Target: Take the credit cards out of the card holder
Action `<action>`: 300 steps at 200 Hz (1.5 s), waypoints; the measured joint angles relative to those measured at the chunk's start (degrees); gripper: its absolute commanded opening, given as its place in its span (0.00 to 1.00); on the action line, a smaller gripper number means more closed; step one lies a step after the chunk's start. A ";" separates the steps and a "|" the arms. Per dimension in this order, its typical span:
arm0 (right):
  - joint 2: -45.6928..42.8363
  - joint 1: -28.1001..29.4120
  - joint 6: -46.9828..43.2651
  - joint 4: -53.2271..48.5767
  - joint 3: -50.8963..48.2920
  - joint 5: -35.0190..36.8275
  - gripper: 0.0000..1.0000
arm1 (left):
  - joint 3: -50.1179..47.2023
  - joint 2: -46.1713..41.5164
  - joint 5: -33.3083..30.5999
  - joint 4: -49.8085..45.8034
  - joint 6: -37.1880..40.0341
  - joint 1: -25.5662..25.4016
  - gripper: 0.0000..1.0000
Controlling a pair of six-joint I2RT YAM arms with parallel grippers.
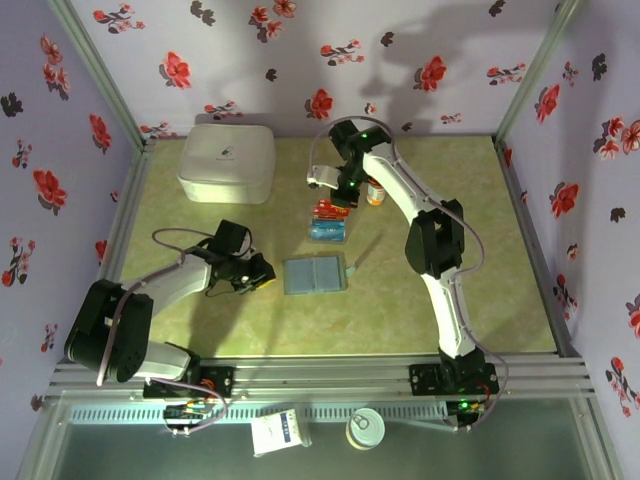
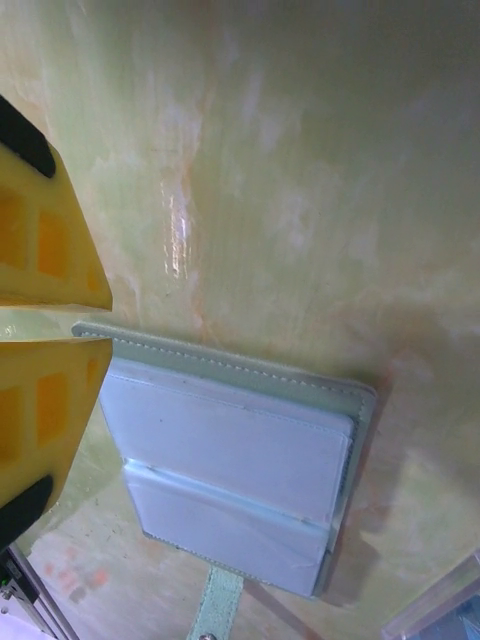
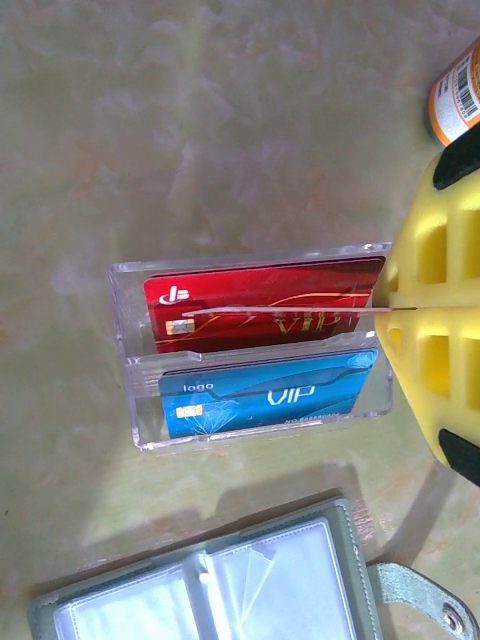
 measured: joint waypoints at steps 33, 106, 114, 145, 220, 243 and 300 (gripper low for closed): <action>0.33 0.00 -0.02 0.57 0.59 -0.17 0.00 | -0.04 0.00 -0.17 -0.83 0.63 0.59 0.14; 3.19 0.00 0.63 2.05 0.63 0.02 0.23 | -0.31 0.00 -0.37 -1.16 0.87 0.90 0.14; 3.10 0.00 0.87 2.51 0.63 0.24 0.24 | -0.31 0.00 -0.37 -1.16 0.92 0.96 0.14; 0.96 0.00 3.41 6.40 -2.38 1.84 0.26 | -0.28 0.00 -0.61 -1.68 1.64 1.55 0.14; -22.21 -0.07 19.19 26.14 -30.97 9.35 0.49 | 5.16 -1.81 -9.75 -7.45 8.13 4.76 0.55; -29.68 -0.37 24.22 33.18 -42.12 12.46 0.63 | 7.26 -2.47 -13.55 -9.31 10.25 6.16 0.78; -43.52 -1.86 34.40 45.42 -65.16 21.18 0.99 | 9.60 -2.47 -21.75 -12.17 15.85 9.86 1.00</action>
